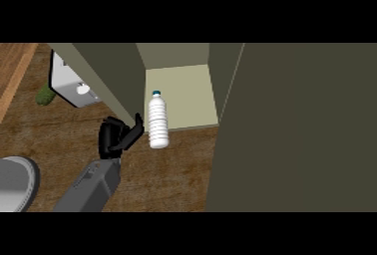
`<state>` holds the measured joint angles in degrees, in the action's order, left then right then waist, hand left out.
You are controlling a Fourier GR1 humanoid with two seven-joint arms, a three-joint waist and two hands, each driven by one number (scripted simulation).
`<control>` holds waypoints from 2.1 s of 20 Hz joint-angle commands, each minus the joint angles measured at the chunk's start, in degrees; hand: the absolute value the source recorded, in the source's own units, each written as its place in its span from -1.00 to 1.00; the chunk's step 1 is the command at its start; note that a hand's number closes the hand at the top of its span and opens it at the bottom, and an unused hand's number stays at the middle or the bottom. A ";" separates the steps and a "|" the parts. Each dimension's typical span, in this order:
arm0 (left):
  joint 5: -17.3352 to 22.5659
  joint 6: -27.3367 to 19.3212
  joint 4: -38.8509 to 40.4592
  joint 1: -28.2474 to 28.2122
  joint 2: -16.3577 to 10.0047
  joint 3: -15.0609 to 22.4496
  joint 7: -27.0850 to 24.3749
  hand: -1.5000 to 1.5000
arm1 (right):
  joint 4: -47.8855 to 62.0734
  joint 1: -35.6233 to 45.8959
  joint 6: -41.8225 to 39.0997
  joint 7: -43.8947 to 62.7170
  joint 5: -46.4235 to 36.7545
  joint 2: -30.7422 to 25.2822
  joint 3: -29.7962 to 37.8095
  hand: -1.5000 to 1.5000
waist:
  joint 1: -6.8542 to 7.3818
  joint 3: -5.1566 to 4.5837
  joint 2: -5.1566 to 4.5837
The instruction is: Pick up the bottled water, place it into the cabinet and close the cabinet
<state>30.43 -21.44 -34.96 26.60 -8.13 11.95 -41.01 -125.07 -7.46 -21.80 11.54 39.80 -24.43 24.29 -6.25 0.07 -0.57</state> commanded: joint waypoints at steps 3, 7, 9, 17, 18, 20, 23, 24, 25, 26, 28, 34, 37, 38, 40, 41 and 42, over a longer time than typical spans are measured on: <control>1.51 8.65 -4.49 9.61 7.71 2.14 0.42 1.00 | -2.90 -1.35 -0.16 1.25 -0.40 -0.53 0.01 -1.00 | 0.95 -0.29 0.58; 2.95 11.44 -5.05 7.40 7.76 3.99 0.18 1.00 | -5.37 -1.90 -0.64 3.43 2.01 -2.27 0.13 1.00 | 1.63 -0.32 1.03; 2.89 16.17 -5.71 5.04 7.54 3.78 -0.89 1.00 | -6.32 -3.86 -0.12 3.80 1.60 -0.86 -0.29 1.00 | 3.15 -0.23 1.19; 2.75 21.87 -14.08 -2.28 5.78 8.50 1.85 1.00 | -13.77 -8.22 0.17 7.14 3.76 0.30 -2.16 1.00 | 5.82 -0.05 1.27; 2.68 22.31 -15.21 -2.94 5.99 8.74 1.60 -1.00 | -16.09 -8.40 0.46 6.76 1.22 1.85 -4.20 1.00 | 5.92 -0.07 1.10; 1.47 21.10 -22.76 -7.67 3.81 11.51 4.67 -1.00 | -18.32 -5.60 5.42 10.79 5.71 -1.56 -2.00 1.00 | 6.82 -0.10 1.31; 3.00 25.66 -25.89 -11.70 0.19 10.51 5.30 -1.00 | -22.24 -6.91 7.55 12.34 4.14 0.26 -4.56 1.00 | 6.30 -0.14 0.97; 2.26 26.13 -28.73 -15.91 -0.18 12.11 3.65 -1.00 | -21.39 -9.98 2.74 9.51 2.22 0.86 -3.86 1.00 | 6.14 -0.09 1.15; 2.40 26.58 -32.21 -17.73 -1.19 13.58 5.43 -1.00 | -21.39 -9.35 2.01 8.79 0.88 0.04 -4.25 1.00 | 6.52 -0.08 1.44; 3.41 25.65 -33.39 -17.19 -0.87 12.98 7.65 -1.00 | -21.32 -8.13 1.90 9.11 1.53 -1.40 -3.63 1.00 | 6.31 -0.09 1.27; 4.30 26.10 -35.82 -18.33 -3.27 11.91 8.80 -1.00 | -24.63 -8.92 2.15 10.54 0.13 -1.23 -7.81 1.00 | 6.28 -0.14 1.30; 4.08 27.10 -46.58 -29.59 -11.46 9.65 6.26 -1.00 | -24.29 -7.89 3.41 11.34 1.81 -0.46 -15.38 1.00 | 6.76 -0.13 1.17; 6.98 29.70 -47.47 -32.62 -16.09 5.60 6.33 -1.00 | -27.39 -8.78 5.83 12.74 -0.40 0.57 -21.63 1.00 | 6.52 -0.27 1.36; 6.17 28.92 -51.51 -35.83 -18.51 5.68 6.94 -1.00 | -24.71 -8.70 4.55 11.15 -1.73 1.63 -23.54 1.00 | 7.15 -0.14 1.40; 5.96 28.01 -52.13 -35.55 -20.05 3.83 7.31 -1.00 | -25.33 -4.54 9.05 13.76 -3.30 1.01 -27.29 1.00 | 7.41 -0.30 1.30; 5.34 26.74 -53.20 -37.54 -20.37 3.51 6.96 -1.00 | -26.65 -7.86 7.83 12.88 -3.81 1.84 -29.06 1.00 | 6.44 -0.20 1.48; 4.80 27.58 -52.88 -38.03 -22.40 2.33 6.26 -1.00 | -25.04 -4.09 9.22 13.54 -4.67 1.33 -30.82 1.00 | 7.25 -0.31 1.46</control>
<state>35.80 6.22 -85.36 -7.99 -26.09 17.06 -34.27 -135.34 -11.61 -17.97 20.66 43.07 -23.47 -1.87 0.68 -0.14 0.82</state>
